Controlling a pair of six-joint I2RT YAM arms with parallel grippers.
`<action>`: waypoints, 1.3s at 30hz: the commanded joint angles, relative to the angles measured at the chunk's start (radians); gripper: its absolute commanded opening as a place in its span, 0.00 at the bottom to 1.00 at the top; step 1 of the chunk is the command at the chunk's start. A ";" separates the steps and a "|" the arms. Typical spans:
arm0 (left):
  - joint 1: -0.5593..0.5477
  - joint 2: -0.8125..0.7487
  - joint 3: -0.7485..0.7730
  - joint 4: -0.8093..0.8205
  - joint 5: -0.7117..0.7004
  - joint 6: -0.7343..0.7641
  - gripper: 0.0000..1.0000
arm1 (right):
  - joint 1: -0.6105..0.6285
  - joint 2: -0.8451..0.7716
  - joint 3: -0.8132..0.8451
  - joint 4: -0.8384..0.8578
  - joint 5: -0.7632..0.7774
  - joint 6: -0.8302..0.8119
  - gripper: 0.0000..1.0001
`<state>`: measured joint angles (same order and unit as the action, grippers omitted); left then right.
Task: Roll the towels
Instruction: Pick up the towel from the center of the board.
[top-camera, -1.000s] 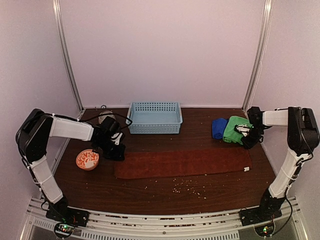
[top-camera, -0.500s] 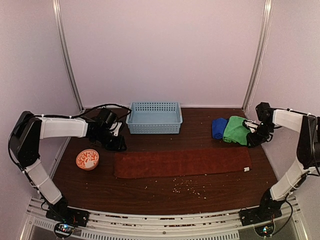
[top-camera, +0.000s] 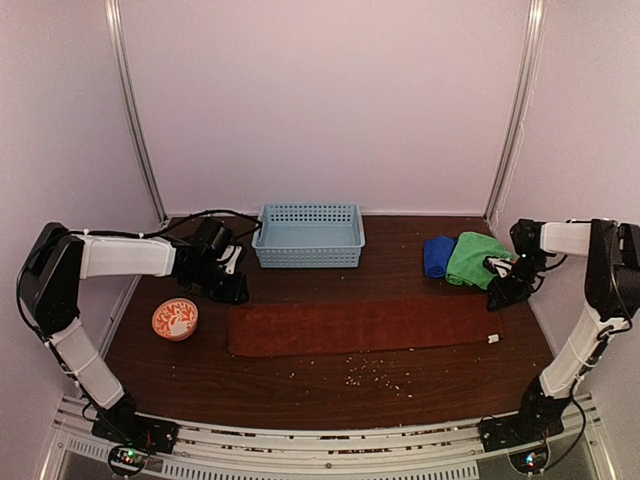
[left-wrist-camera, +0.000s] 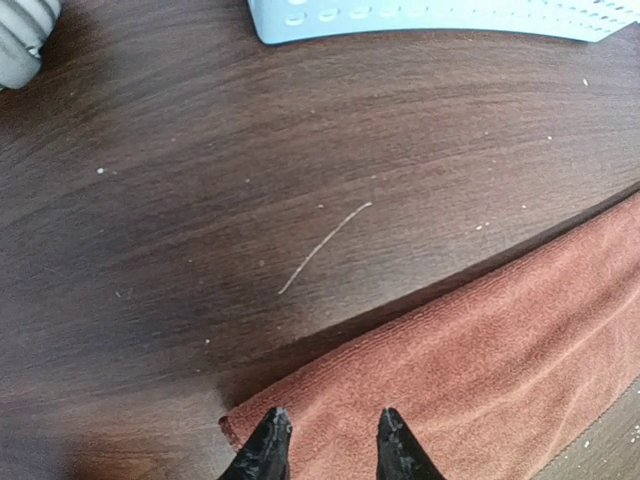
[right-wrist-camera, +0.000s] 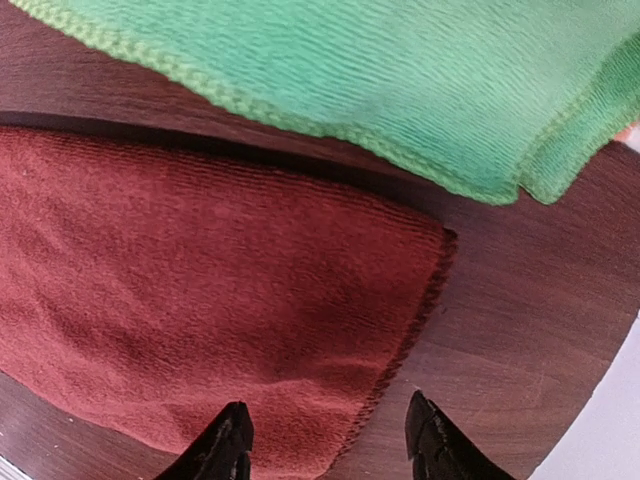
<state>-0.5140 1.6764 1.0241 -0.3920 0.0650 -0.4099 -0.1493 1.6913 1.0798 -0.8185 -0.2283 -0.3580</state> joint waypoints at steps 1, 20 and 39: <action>0.002 -0.005 -0.008 0.004 -0.036 0.020 0.30 | -0.036 -0.002 -0.007 -0.005 0.013 0.020 0.52; 0.002 0.035 -0.001 -0.001 -0.059 0.028 0.30 | 0.040 0.087 -0.047 0.068 0.018 0.007 0.42; 0.002 0.037 -0.002 -0.030 -0.050 0.026 0.30 | -0.146 -0.042 0.049 -0.119 0.047 -0.130 0.00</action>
<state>-0.5140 1.7073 1.0237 -0.4152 0.0036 -0.3977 -0.2295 1.7214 1.0584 -0.8249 -0.1947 -0.4141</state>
